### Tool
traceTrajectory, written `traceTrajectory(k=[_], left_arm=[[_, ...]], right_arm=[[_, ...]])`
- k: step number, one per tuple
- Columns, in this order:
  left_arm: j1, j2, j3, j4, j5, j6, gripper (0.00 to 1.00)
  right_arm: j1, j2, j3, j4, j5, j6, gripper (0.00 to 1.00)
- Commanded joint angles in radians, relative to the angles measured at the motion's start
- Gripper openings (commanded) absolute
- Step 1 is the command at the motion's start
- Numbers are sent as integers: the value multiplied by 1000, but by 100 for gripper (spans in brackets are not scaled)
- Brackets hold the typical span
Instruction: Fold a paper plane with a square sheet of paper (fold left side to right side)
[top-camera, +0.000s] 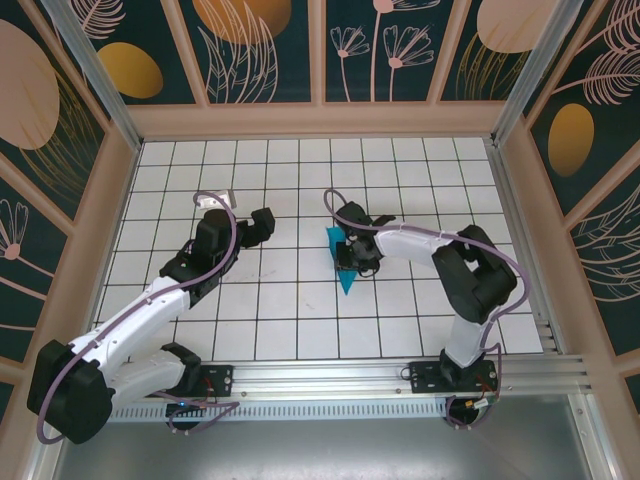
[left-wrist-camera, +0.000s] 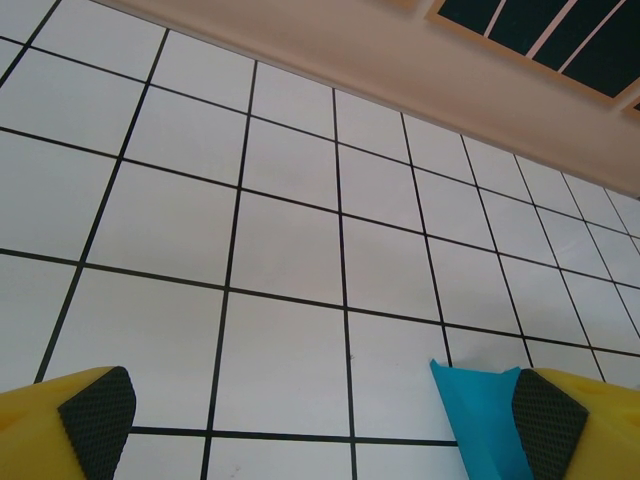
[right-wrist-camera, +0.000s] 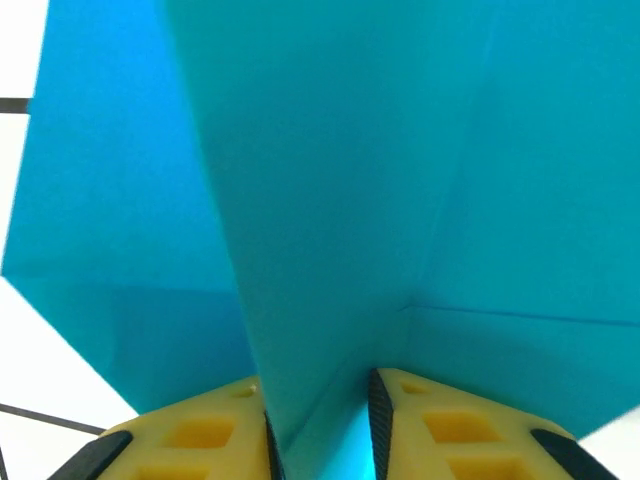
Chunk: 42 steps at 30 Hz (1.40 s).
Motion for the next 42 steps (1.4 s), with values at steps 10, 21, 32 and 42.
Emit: traceTrajectory(k=[10, 21, 32, 42], left_arm=[[4, -38, -2, -32, -55, 30, 99], [4, -52, -8, -53, -69, 49, 98], [4, -45, -18, -47, -61, 53, 98], [4, -41, -18, -49, -57, 50, 99]], right_arm=[[-33, 71, 209, -125, 81, -71, 10], [-90, 311, 551, -255, 130, -156, 10], [-97, 403, 599, -277, 119, -170, 14], [-95, 409, 583, -267, 116, -174, 19]])
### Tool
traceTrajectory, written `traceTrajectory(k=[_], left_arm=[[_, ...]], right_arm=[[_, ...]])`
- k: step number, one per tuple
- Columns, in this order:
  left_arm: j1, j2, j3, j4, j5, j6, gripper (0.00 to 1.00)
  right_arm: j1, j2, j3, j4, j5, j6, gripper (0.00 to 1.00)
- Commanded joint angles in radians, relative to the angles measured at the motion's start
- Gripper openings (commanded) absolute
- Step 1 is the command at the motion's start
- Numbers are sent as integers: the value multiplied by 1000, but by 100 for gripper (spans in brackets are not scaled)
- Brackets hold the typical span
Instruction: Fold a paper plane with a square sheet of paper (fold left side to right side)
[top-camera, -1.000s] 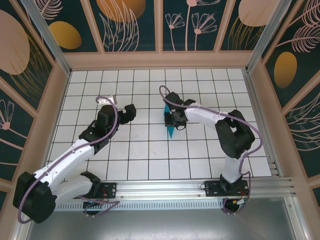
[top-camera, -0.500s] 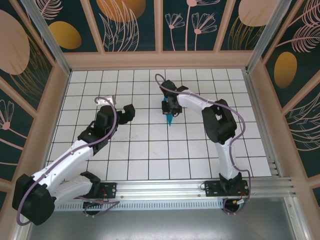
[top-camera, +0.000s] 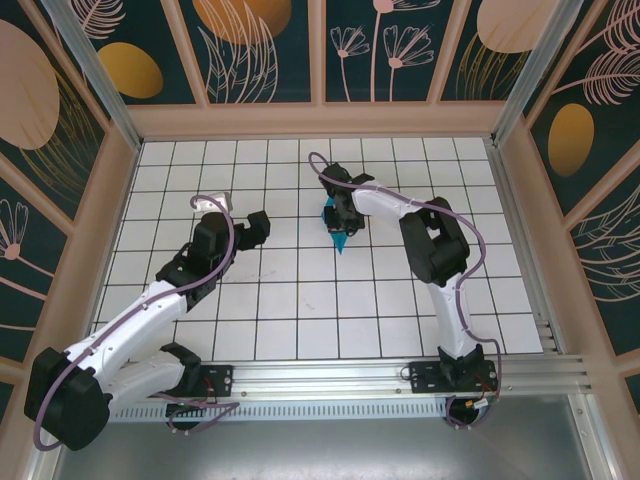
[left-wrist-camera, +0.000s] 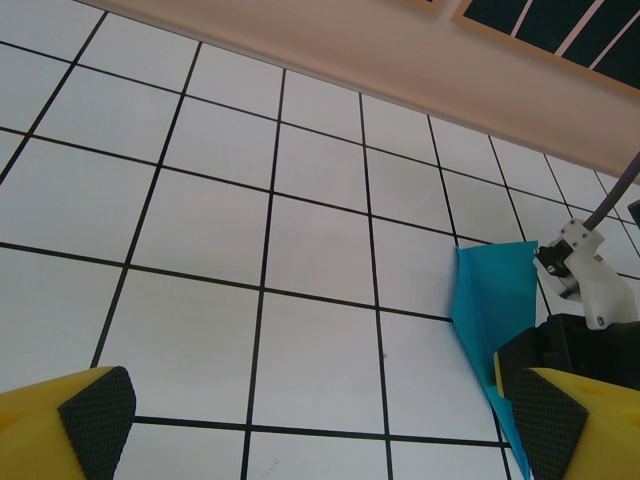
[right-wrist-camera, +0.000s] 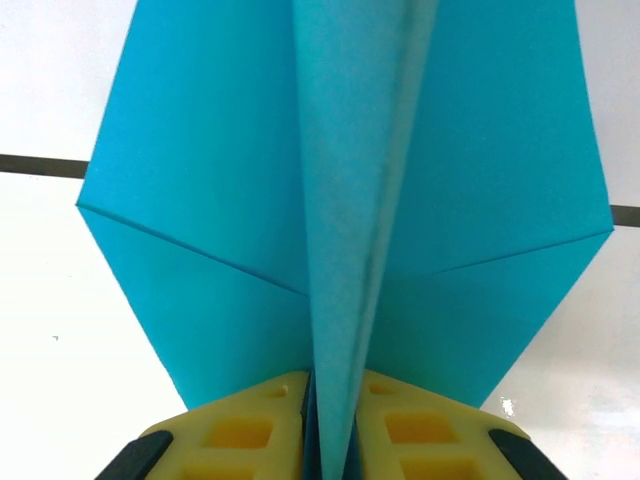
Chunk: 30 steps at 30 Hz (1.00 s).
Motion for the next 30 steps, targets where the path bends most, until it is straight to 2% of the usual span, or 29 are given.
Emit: traceTrajectory(k=[1, 16, 26, 30], left_arm=[[4, -1, -5, -8, -7, 16, 98], [4, 8, 3, -11, 0, 13, 98], [4, 8, 7, -12, 11, 6, 99], [5, 20, 19, -10, 9, -6, 98]], right_arm=[[-1, 24, 7, -34, 1, -11, 19], [15, -7, 49, -90, 9, -20, 24], [45, -74, 93, -186, 60, -17, 35], [48, -135, 109, -213, 77, -18, 42]])
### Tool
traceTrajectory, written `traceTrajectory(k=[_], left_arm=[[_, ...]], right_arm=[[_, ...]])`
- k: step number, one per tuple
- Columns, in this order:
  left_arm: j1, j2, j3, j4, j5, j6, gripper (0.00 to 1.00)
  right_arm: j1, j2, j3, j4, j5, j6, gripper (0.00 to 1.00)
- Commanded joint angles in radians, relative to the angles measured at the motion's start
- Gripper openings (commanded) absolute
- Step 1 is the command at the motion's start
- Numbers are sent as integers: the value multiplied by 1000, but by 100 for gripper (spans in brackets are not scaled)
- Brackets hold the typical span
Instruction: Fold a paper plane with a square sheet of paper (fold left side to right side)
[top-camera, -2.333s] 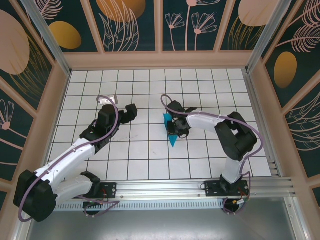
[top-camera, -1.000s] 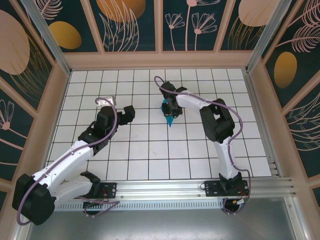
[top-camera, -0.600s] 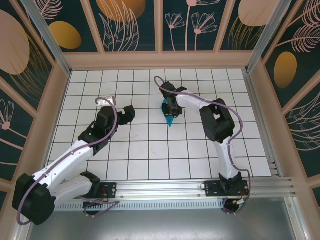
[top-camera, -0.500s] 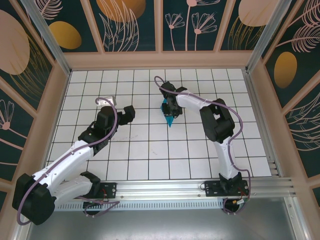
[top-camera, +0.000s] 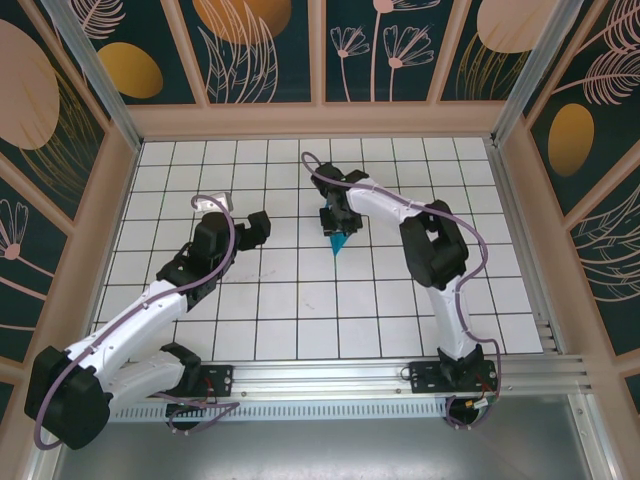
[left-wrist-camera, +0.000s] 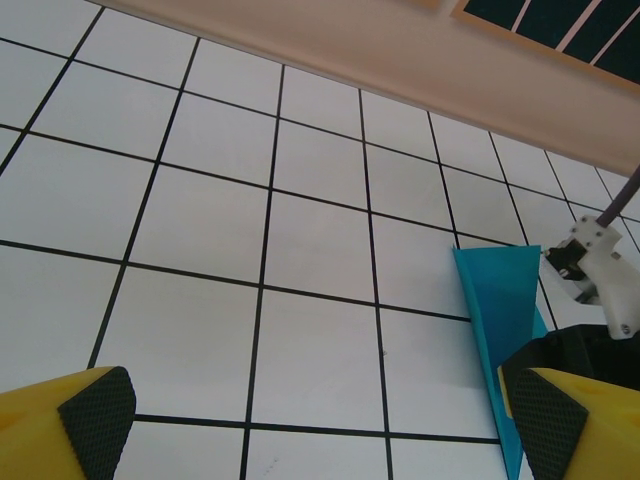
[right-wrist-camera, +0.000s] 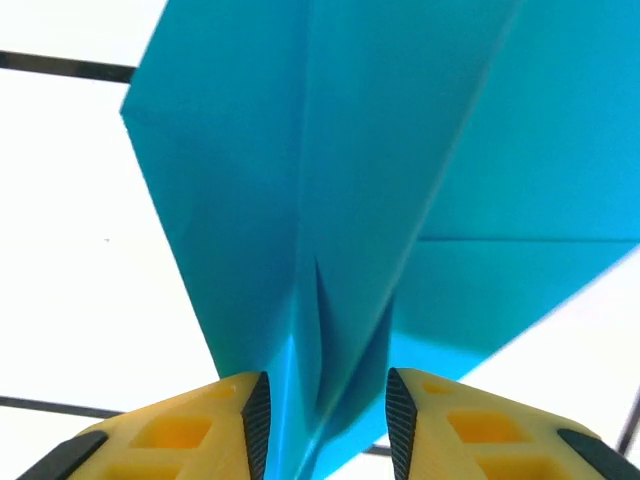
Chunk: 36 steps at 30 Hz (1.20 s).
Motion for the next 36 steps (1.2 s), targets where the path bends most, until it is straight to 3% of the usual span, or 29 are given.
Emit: traceTrajectory(k=[1, 6, 11, 14, 18, 22, 27, 31, 36], left_arm=[[4, 18, 24, -6, 5, -9, 99], [50, 48, 48, 13, 42, -14, 99], [194, 38, 41, 50, 90, 1, 99], [287, 17, 22, 83, 80, 9, 99], [337, -44, -46, 173, -79, 66, 98], [338, -106, -145, 300, -272, 168, 99], [338, -144, -314, 511, -421, 316, 98], [339, -99, -402, 628, -463, 412, 99], [339, 3, -474, 813, -405, 480, 99]], right_arm=[[3, -123, 45, -70, 43, -11, 44], [-6, -276, -9, -29, 101, -36, 55], [-72, -513, -206, 134, 202, -81, 70], [-161, -660, -376, 275, 211, -102, 76], [-298, -836, -626, 484, 206, -145, 79], [-416, -962, -854, 695, 223, -175, 98], [-559, -1004, -1108, 964, 193, -211, 99], [-626, -963, -1275, 1229, 174, -237, 99], [-650, -849, -1344, 1446, 149, -286, 99]])
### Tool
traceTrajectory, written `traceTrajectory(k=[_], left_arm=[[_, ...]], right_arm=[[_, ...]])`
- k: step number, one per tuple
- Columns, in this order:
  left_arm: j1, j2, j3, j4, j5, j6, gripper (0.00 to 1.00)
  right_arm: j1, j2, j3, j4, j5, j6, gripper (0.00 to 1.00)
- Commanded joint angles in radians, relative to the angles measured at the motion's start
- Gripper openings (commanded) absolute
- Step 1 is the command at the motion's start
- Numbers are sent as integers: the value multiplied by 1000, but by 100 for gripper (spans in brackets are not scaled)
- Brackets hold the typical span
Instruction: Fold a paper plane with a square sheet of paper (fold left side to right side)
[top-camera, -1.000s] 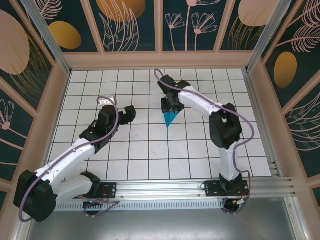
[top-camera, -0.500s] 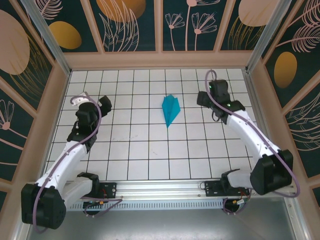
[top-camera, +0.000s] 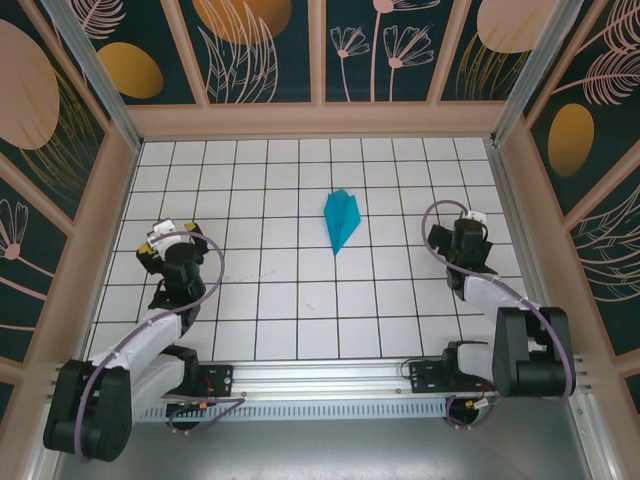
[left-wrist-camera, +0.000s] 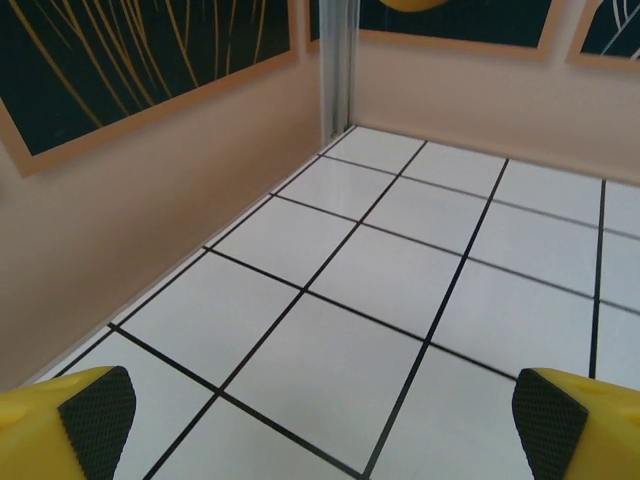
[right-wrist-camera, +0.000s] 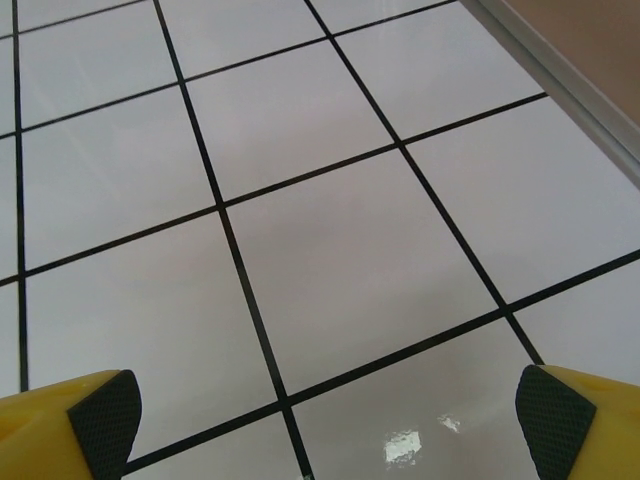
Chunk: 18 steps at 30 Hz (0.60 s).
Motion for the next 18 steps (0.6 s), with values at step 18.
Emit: traceTrajectory(k=[18], left_arm=[[111, 263, -109, 654, 339, 189, 99]], right_arm=[[-58, 244, -73, 711, -282, -102, 99]])
